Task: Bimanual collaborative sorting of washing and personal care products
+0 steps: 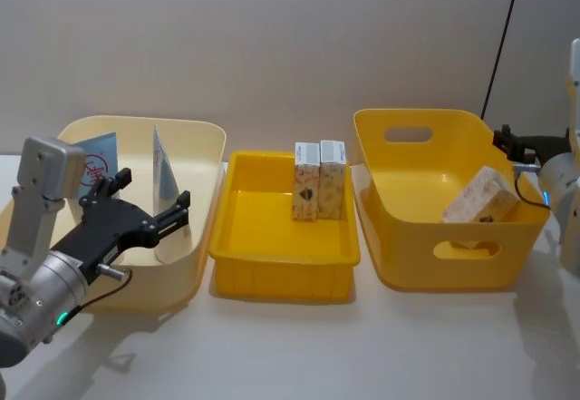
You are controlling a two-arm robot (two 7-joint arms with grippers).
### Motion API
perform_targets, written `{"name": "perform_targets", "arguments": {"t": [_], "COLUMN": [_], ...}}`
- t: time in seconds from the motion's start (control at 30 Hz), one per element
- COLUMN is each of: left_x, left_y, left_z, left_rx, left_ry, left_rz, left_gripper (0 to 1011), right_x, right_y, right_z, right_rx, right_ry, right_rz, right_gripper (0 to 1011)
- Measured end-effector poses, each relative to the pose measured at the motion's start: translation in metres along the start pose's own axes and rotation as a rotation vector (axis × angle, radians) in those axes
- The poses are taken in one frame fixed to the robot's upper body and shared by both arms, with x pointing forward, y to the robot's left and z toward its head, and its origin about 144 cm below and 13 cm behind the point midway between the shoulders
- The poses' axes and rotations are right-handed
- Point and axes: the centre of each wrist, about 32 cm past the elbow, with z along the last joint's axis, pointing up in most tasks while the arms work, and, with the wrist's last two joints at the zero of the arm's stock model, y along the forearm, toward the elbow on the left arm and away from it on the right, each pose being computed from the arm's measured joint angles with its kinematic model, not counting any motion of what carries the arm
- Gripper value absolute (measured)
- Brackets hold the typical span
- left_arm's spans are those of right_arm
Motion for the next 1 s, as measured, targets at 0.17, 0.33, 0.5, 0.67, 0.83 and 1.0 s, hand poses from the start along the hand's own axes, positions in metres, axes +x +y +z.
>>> {"name": "perform_targets", "arguments": {"t": [0.17,0.33,0.5,0.67,0.83,1.0], "left_x": [0.005,0.009,0.014,0.018,0.022,0.025], "left_y": [-0.009,-0.017,-0.025,-0.032,-0.039,-0.044], "left_z": [-0.006,-0.01,-0.014,-0.017,-0.02,-0.021], "left_rx": [0.018,0.029,0.042,0.052,0.063,0.072], "left_ry": [0.013,0.022,0.031,0.036,0.036,0.035], "left_rz": [0.002,0.003,0.001,-0.003,-0.011,-0.019], "left_gripper": [1000,1000,1000,1000,1000,1000], "right_x": [0.0,0.0,0.0,0.0,0.0,0.0], "right_y": [0.0,0.0,0.0,0.0,0.0,0.0], "right_z": [0.0,0.0,0.0,0.0,0.0,0.0], "right_rx": [0.0,0.0,0.0,0.0,0.0,0.0], "right_ry": [0.0,0.0,0.0,0.0,0.0,0.0], "right_rz": [0.0,0.0,0.0,0.0,0.0,0.0], "right_gripper": [1001,1001,1001,1001,1001,1001]}}
